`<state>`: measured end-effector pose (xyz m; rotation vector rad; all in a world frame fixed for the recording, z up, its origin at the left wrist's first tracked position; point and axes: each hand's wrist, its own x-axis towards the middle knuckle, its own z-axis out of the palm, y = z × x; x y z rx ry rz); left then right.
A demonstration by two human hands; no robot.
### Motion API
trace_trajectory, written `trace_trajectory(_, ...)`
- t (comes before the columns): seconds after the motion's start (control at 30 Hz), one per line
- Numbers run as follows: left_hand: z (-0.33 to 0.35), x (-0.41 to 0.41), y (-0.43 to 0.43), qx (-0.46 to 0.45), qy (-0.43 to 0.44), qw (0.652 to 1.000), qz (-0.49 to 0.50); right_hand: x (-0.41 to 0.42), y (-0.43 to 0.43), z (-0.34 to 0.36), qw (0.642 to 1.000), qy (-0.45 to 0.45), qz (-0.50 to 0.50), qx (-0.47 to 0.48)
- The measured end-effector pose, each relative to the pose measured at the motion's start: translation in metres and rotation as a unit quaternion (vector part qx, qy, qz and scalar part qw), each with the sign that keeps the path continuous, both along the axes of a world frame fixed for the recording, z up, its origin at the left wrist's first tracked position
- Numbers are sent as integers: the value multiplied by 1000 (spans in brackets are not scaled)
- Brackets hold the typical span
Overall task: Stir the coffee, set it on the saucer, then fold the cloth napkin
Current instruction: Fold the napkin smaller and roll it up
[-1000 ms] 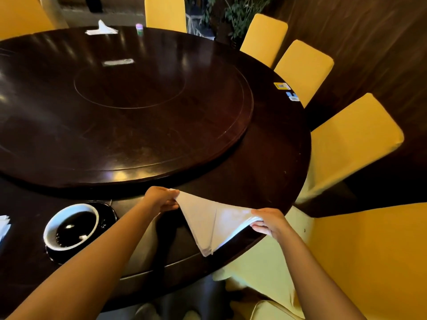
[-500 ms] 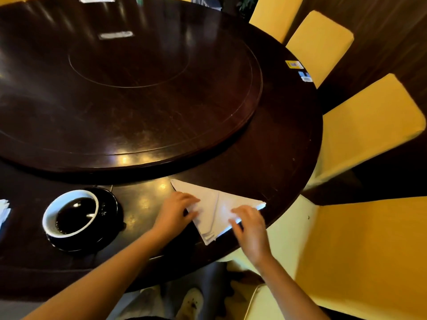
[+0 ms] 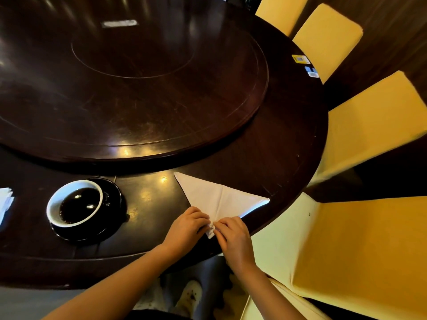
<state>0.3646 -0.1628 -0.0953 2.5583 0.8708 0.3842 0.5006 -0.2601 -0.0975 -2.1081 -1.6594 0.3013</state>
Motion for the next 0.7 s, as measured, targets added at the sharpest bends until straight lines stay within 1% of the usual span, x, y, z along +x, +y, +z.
trace_trajectory(0.1,-4,-2,-3,-1,-10,1000,1,-3,-2,-6,999,25,-30,-20)
trace_trajectory(0.17,-4,-4,-6,6,-13,1000,-6,-4,-5,-6,999,20,-28,-20)
trace_trajectory(0.27,0,-1,-14,9,-28,1000,2,-7,-8,-3,999,38,-19,-1)
trace_trajectory(0.33,2,3,-23,-4,-39,999,21,-10,-11,2,997,77,-23,-11)
trace_trajectory(0.47,-6,10,-31,-1,-31,999,35,-2,-17,11,983,170,-29,-61)
trace_trajectory(0.5,-9,11,-31,9,-29,999,38,2,-16,14,974,208,-49,-71)
trace_trajectory(0.57,-12,13,-32,19,-11,998,51,10,-8,24,951,274,-129,-62)
trace_trajectory(0.6,-12,14,-33,26,2,998,56,15,-1,27,950,260,-170,-30)
trace_trajectory(0.63,-13,14,-34,38,9,998,57,21,8,29,956,218,-195,8)
trace_trajectory(0.67,-13,14,-34,51,13,997,56,24,17,32,965,170,-194,37)
trace_trajectory(0.7,-15,14,-34,62,14,997,53,24,28,34,976,133,-167,42)
